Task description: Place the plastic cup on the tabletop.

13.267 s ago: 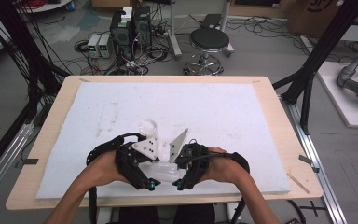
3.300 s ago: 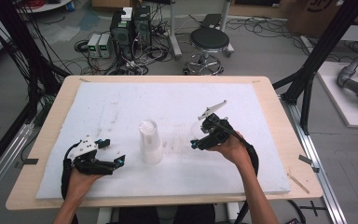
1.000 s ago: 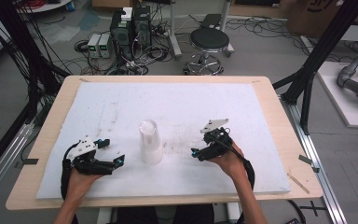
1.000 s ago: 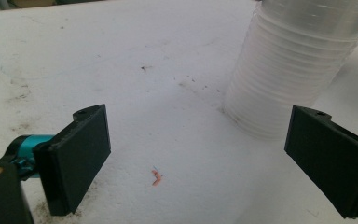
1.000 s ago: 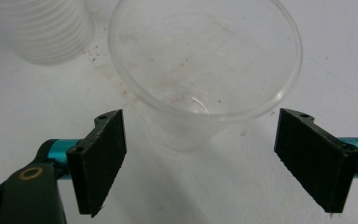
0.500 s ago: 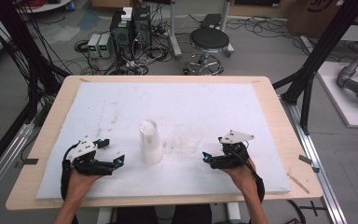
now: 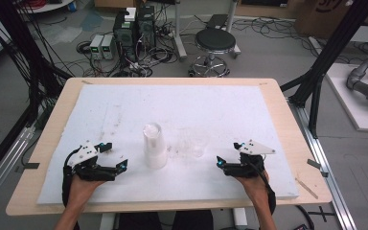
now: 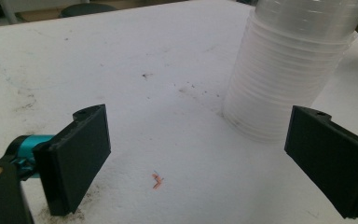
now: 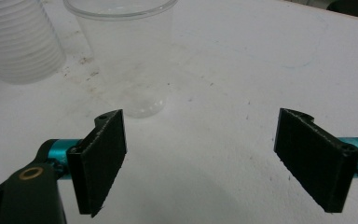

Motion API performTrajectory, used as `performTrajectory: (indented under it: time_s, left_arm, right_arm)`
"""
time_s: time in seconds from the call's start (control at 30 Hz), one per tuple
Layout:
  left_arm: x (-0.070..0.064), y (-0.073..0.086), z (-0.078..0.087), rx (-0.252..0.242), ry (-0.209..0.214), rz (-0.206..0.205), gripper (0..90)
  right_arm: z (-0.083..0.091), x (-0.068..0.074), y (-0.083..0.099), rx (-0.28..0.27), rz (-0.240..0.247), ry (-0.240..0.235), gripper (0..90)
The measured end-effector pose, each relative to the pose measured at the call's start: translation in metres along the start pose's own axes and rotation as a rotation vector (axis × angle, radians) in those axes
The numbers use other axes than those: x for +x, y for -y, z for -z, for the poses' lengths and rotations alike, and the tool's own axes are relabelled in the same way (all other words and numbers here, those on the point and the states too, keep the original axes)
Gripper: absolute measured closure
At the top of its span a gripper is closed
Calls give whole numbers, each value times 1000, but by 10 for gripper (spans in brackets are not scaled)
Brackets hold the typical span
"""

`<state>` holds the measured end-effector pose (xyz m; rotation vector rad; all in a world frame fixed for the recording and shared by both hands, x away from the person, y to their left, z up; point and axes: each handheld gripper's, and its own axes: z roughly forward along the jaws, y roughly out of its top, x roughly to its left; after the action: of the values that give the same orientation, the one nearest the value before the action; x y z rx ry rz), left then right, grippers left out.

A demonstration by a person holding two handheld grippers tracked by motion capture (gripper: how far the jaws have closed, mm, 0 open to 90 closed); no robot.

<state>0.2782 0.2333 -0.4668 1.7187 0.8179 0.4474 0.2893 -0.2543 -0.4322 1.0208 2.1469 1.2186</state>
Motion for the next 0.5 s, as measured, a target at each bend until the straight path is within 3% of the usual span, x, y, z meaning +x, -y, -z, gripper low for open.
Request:
performTrajectory:
  time_s: [0.5]
  left_arm:
    - [1, 0, -1, 6, -1, 4, 68]
  right_arm:
    - [4, -8, 10, -27, -29, 33, 165]
